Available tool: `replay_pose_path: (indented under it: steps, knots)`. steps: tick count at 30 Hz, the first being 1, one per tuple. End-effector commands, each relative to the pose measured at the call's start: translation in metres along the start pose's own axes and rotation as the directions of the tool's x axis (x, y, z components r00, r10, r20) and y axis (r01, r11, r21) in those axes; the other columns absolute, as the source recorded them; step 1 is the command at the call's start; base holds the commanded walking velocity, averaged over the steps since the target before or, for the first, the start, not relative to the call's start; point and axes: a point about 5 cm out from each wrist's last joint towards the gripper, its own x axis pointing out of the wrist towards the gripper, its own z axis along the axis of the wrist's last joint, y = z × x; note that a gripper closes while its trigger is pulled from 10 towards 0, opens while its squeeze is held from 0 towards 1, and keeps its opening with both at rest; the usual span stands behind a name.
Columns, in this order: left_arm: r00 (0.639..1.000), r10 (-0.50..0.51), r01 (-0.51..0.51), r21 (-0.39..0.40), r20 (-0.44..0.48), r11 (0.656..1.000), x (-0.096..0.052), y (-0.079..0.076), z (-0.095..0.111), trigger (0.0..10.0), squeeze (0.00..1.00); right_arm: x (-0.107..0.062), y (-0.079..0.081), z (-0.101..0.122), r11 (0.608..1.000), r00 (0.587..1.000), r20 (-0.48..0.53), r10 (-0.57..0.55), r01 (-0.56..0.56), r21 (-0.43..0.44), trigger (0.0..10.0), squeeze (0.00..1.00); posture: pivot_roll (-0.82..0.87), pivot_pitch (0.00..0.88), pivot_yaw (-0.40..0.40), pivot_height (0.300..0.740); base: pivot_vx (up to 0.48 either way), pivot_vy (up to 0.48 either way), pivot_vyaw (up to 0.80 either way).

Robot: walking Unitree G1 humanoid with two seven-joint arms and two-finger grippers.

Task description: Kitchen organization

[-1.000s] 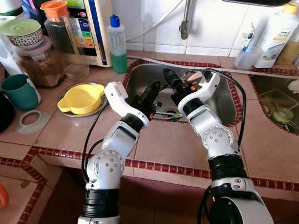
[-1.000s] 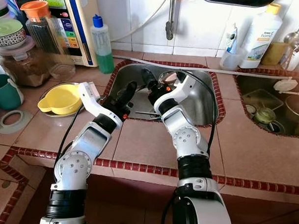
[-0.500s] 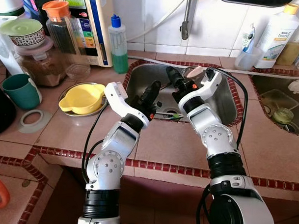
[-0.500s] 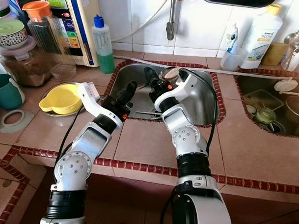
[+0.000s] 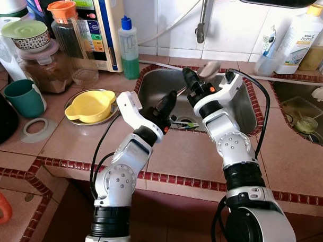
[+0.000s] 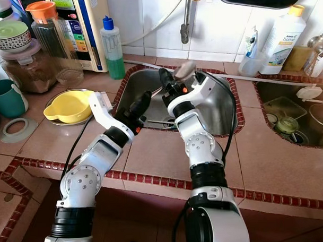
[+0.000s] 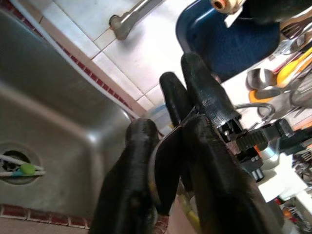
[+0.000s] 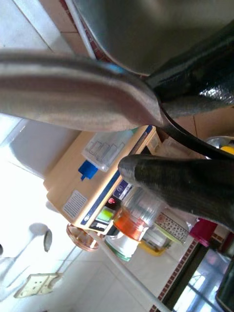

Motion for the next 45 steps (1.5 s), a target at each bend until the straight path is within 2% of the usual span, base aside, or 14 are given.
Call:
replay_pose_path:
  steps: [1,4,5,7,13,16,45]
  knots:
    - [0.999,-0.052,0.052,0.026,0.011,0.998,0.003,-0.013,0.003,10.0,1.0,-0.001,-0.009,0.009,0.997,0.999,0.013,-0.041,0.042,-0.066,0.0,0.0,0.03,0.057,0.0,0.74,0.0,0.0,0.0]
    - [0.999,-0.032,0.031,0.071,0.008,0.997,0.0,-0.008,0.006,10.0,1.0,0.002,-0.012,0.017,0.992,0.999,0.01,-0.035,0.036,-0.121,0.0,0.0,0.03,0.055,0.006,0.74,0.0,0.0,0.0]
    - [1.0,-0.024,0.023,0.106,0.004,0.994,-0.001,-0.006,0.009,10.0,1.0,0.003,-0.014,0.023,0.985,1.0,-0.001,-0.028,0.028,-0.168,0.0,0.0,0.04,0.053,0.007,0.74,0.0,0.0,0.0]
    - [1.0,-0.026,0.026,0.128,-0.003,0.991,-0.003,-0.005,0.011,10.0,1.0,0.004,-0.016,0.026,0.976,1.0,-0.014,-0.022,0.019,-0.219,0.0,0.0,0.04,0.053,0.009,0.74,0.0,0.0,0.0]
    - [1.0,-0.019,0.023,0.196,-0.023,0.98,-0.009,-0.001,0.018,10.0,1.0,0.006,-0.027,0.041,0.908,0.997,-0.071,-0.019,-0.012,-0.418,0.0,0.0,0.05,0.049,0.015,0.74,0.0,0.0,0.0]
    - [1.0,-0.01,0.014,0.205,-0.022,0.979,-0.012,0.001,0.018,10.0,1.0,0.006,-0.031,0.048,0.885,0.997,-0.063,-0.041,0.007,-0.466,0.0,0.0,0.05,0.048,0.016,0.74,0.0,0.0,0.0]
    - [1.0,-0.007,0.012,0.206,-0.023,0.978,-0.013,0.001,0.018,10.0,1.0,0.007,-0.032,0.049,0.88,0.997,-0.059,-0.046,0.012,-0.474,0.0,0.0,0.06,0.048,0.017,0.74,0.0,0.0,0.0]
